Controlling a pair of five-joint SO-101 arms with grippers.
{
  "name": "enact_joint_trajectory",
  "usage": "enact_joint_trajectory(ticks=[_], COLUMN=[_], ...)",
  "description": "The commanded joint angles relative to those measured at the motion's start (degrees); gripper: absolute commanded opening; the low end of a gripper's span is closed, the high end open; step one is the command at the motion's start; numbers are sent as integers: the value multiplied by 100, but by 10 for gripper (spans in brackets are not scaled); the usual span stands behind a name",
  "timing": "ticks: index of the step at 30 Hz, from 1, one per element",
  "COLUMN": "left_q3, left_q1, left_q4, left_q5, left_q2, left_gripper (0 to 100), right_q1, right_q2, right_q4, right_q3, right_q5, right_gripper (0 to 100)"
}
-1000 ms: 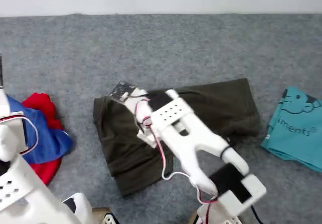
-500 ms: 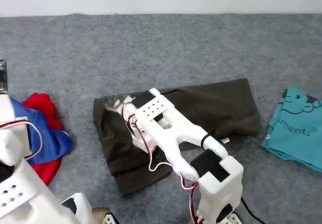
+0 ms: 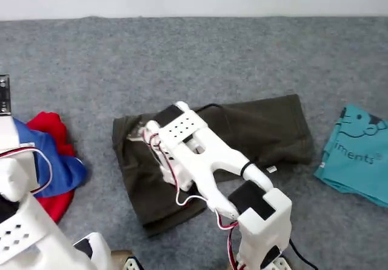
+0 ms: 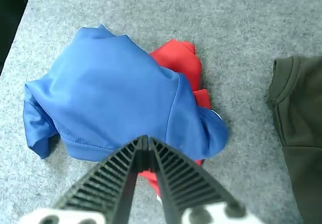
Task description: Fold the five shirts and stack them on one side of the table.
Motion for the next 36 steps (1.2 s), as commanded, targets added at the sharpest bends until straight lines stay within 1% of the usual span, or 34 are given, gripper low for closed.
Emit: enact_joint_trajectory(ticks=[1, 5, 8, 13, 17, 22, 26, 33, 36], left_q3=[-31, -31, -31, -31, -31, -31, -31, -31, -31], left_q1=[-9, -9, -9, -9, -9, -9, -9, -9, -9], left_q4=[-70, -70, -62, -62, -62, -62, -62, -70, -70], left_q5=[35, 35, 35, 35, 35, 35, 35, 35, 35], left_q2=[-79, -79, -79, -79, -79, -79, -79, -79, -79], left_gripper=[14, 14, 14, 14, 14, 14, 14, 14, 14], right_q1=[-40, -48, -189, -497, -488, -514, -505, -479, -505], right_q2=[-4, 224, 338, 374, 356, 233, -470, -1798, -2466], right_q4=[-242, -330, -286, -549, -848, -804, -734, -418, -514], right_q3=[-396, -352, -264, 290, 976, 1459, 1451, 1697, 2295], right_q5=[-18, -255, -378, -387, -369, -325, -70, 62, 668], right_gripper=[9, 9, 9, 9, 9, 9, 9, 9, 9])
